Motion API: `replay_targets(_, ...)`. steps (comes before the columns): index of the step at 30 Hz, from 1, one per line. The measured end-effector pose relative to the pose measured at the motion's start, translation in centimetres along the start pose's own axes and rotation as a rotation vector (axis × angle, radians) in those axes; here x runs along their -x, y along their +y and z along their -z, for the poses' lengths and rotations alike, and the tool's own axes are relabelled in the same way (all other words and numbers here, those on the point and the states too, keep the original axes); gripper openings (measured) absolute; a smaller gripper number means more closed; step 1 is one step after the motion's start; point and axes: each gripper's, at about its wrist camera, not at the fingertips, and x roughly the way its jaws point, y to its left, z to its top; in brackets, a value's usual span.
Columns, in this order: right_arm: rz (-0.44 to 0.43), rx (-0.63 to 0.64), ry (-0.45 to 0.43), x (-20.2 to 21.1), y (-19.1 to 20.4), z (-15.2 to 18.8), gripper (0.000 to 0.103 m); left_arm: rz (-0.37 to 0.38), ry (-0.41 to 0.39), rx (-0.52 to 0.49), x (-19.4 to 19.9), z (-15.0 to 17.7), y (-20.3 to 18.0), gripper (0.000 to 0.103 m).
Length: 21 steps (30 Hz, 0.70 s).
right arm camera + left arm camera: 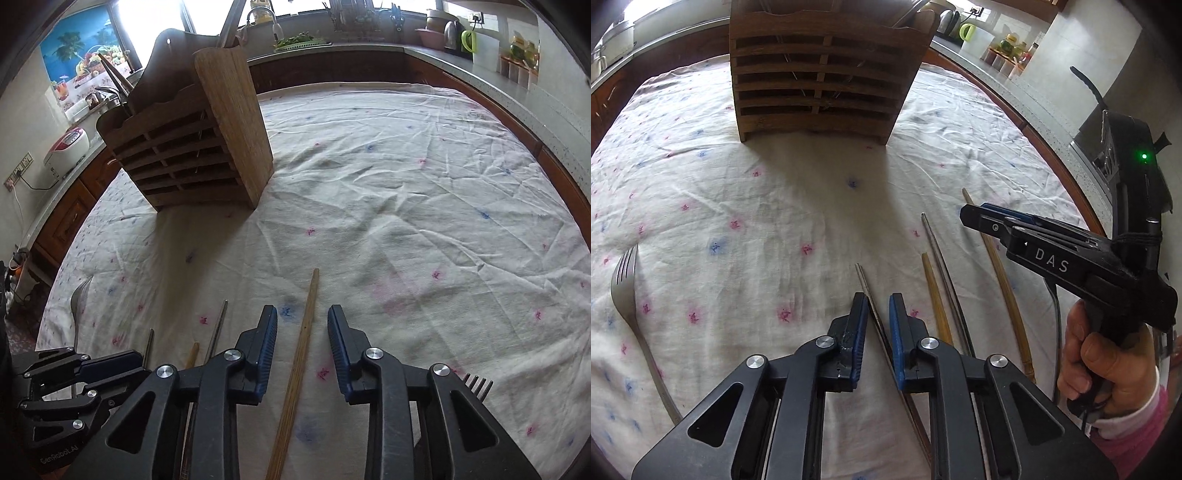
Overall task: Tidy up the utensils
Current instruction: 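Grasp a thin metal chopstick with the left tool while the right tool grasps a wooden chopstick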
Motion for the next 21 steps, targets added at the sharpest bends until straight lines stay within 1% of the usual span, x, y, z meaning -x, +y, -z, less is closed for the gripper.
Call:
replay_targets(1, 0.000, 0.002, -0.006, -0.1, 0.1, 0.0, 0.024, 0.011, -0.005, 0.000, -0.1, -0.1, 0.2, 0.007)
replay_targets(2, 0.005, 0.006, -0.008, -0.1, 0.1, 0.0, 0.018, 0.018, -0.005, 0.000, -0.2, -0.2, 0.2, 0.006)
replay_targets(3, 0.009, 0.007, -0.009, -0.1, 0.1, 0.0, 0.014, 0.020, -0.003, -0.004, -0.2, -0.3, 0.3, 0.006)
replay_targets(4, -0.001, 0.001, -0.009, -0.2, 0.0, 0.0, 0.009, 0.018, 0.002, -0.011, -0.2, -0.3, 0.3, 0.006)
replay_targets(5, -0.012, -0.006, -0.008, -0.1, -0.2, 0.1, 0.007, 0.011, 0.009, -0.018, -0.2, -0.3, 0.2, 0.006)
replay_targets(8, -0.026, -0.010, -0.001, 0.3, -0.2, 0.7, 0.007, -0.023, 0.050, -0.032, -0.1, -0.3, -0.1, 0.007)
replay_targets(10, -0.033, -0.013, 0.006, 0.6, -0.2, 1.1, 0.007, -0.046, 0.064, -0.061, -0.1, -0.3, -0.6, 0.008)
replay_targets(13, -0.032, -0.001, 0.016, 0.8, 0.0, 1.4, 0.008, -0.071, 0.065, -0.096, -0.4, -0.4, -1.2, 0.008)
replay_targets(19, -0.036, 0.003, 0.005, 0.6, 0.0, 1.3, 0.008, -0.085, 0.054, -0.167, -0.8, -0.5, -1.7, 0.006)
replay_targets(21, -0.031, 0.007, 0.002, 0.6, 0.1, 1.4, 0.008, -0.092, 0.054, -0.173, -0.7, -0.6, -1.8, 0.004)
